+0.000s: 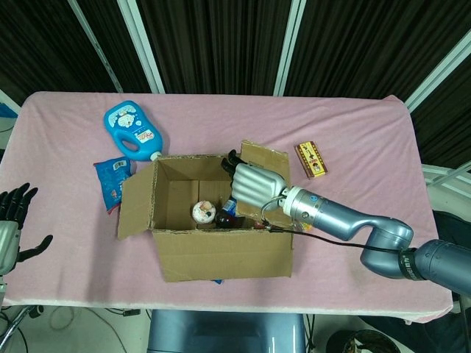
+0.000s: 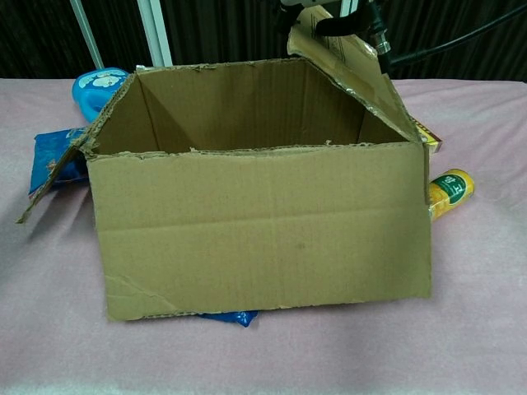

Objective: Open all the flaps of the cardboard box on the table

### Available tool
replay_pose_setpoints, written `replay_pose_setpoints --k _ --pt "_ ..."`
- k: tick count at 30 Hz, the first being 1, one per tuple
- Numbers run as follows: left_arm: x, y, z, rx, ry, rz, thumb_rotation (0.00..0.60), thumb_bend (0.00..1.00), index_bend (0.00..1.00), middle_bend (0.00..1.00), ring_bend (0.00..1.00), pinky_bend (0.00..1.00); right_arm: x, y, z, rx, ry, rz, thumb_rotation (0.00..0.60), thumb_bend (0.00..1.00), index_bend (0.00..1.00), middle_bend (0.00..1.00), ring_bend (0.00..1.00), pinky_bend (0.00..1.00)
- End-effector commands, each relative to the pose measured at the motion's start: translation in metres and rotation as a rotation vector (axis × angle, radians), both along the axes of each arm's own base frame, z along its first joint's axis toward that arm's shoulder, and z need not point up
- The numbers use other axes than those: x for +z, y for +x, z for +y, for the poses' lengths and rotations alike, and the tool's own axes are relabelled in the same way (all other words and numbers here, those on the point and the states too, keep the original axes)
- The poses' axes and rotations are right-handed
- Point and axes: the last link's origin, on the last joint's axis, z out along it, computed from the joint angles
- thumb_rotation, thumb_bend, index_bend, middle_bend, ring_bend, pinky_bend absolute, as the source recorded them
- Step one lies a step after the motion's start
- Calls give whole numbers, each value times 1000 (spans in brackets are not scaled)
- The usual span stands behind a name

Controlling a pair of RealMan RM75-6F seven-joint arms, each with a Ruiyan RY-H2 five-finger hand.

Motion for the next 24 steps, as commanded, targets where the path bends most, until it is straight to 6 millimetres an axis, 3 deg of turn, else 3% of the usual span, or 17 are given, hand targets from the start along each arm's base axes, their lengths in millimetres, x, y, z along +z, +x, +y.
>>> replay_pose_setpoints --k 1,14,24 --pt "0 0 0 -1 1 -1 600 194 0 2 0 0 5 2 1 4 -10 5 600 398 501 418 176 231" --pt "0 0 0 1 2 0 600 195 0 3 0 0 31 7 1 2 -56 2 600 397 491 418 176 231" --pt "-1 1 -1 -1 -2 2 600 195 0 3 0 0 52 -8 -4 -36 -111 24 600 396 485 418 176 231"
